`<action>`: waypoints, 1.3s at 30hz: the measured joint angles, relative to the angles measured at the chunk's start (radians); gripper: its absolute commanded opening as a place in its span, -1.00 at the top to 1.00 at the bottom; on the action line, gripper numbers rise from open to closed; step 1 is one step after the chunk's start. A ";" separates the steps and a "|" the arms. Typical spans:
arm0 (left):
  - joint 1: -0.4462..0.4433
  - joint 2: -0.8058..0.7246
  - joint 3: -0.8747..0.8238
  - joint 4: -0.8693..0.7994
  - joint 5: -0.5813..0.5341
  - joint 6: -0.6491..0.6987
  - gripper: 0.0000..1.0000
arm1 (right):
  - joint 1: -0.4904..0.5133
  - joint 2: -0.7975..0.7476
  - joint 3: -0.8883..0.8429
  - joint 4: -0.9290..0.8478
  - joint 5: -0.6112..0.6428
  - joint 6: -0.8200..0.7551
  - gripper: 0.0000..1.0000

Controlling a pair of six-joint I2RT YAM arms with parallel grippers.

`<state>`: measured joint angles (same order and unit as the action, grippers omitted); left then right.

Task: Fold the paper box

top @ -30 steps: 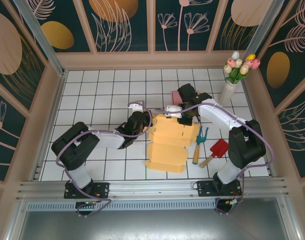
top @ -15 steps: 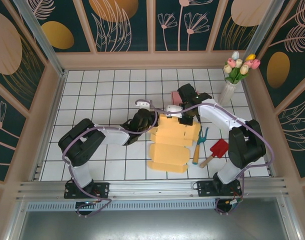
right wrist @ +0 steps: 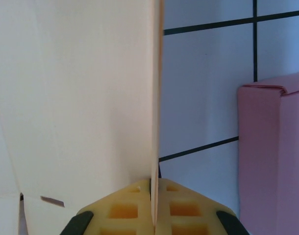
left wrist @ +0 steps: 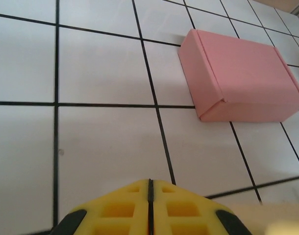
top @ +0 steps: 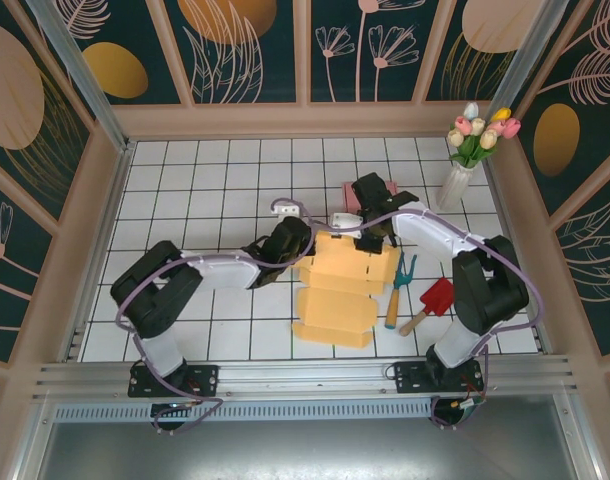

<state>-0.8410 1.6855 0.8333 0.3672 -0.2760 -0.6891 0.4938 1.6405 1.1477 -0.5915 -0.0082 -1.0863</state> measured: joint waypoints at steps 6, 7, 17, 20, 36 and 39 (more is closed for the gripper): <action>-0.014 -0.058 -0.064 -0.027 0.052 0.008 0.77 | 0.000 -0.032 -0.006 0.071 0.058 0.018 1.00; -0.016 -0.058 -0.071 -0.037 0.051 0.011 0.78 | 0.000 -0.037 -0.010 0.078 0.066 0.020 1.00; -0.017 -0.043 -0.098 -0.078 0.023 0.014 0.77 | -0.003 -0.073 -0.042 0.124 0.107 0.024 1.00; -0.021 -0.016 -0.091 -0.069 0.037 0.014 0.78 | -0.003 -0.073 -0.042 0.125 0.111 0.027 1.00; -0.042 -0.049 -0.052 -0.172 -0.177 -0.002 0.80 | -0.014 -0.074 -0.068 0.168 0.116 0.038 1.00; -0.042 -0.040 -0.052 -0.172 -0.170 -0.005 0.81 | -0.014 -0.077 -0.071 0.170 0.116 0.044 1.00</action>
<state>-0.8829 1.6451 0.7815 0.1947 -0.4458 -0.6937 0.4797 1.5635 1.0771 -0.4217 0.1074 -1.0424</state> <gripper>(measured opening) 0.097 0.068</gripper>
